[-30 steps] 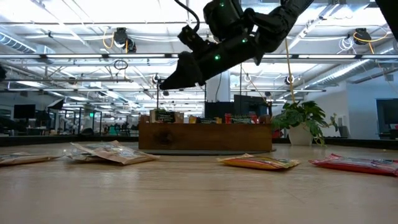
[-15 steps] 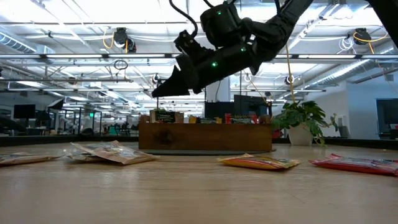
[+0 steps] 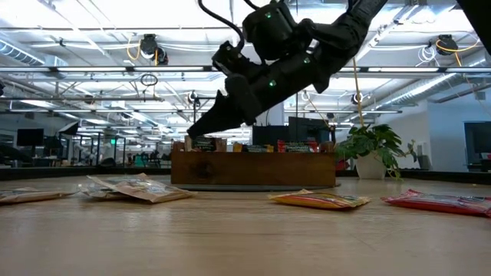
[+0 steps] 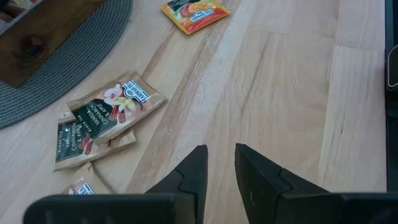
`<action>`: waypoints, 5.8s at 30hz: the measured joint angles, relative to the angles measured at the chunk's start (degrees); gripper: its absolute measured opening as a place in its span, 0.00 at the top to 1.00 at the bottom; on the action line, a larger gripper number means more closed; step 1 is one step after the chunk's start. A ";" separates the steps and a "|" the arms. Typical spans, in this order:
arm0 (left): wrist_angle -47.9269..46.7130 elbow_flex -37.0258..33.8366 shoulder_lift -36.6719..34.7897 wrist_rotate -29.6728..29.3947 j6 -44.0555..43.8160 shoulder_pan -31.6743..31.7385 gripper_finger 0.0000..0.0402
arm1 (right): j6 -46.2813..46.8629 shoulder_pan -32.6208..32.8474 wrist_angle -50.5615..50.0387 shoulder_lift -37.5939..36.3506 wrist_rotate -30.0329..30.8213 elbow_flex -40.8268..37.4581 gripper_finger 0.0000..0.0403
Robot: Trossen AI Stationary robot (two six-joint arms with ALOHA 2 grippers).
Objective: Pick & Place Tea
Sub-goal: Put the brown tea bag into the left section of the wooden organizer, then adjust the wooden organizer, then put the red tea bag into the right section of the wooden organizer
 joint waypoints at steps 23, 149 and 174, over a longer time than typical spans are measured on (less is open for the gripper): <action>0.04 -0.15 0.00 -0.15 0.85 0.04 0.78 | 2.29 -4.98 3.00 3.81 1.33 2.21 1.00; 25.32 -31.91 -15.87 20.75 24.25 49.20 0.78 | 14.38 7.23 18.64 -15.96 17.69 -42.95 1.00; 30.25 -32.00 -34.42 10.63 34.27 28.76 0.78 | 5.10 11.17 19.88 -23.12 10.73 -43.01 1.00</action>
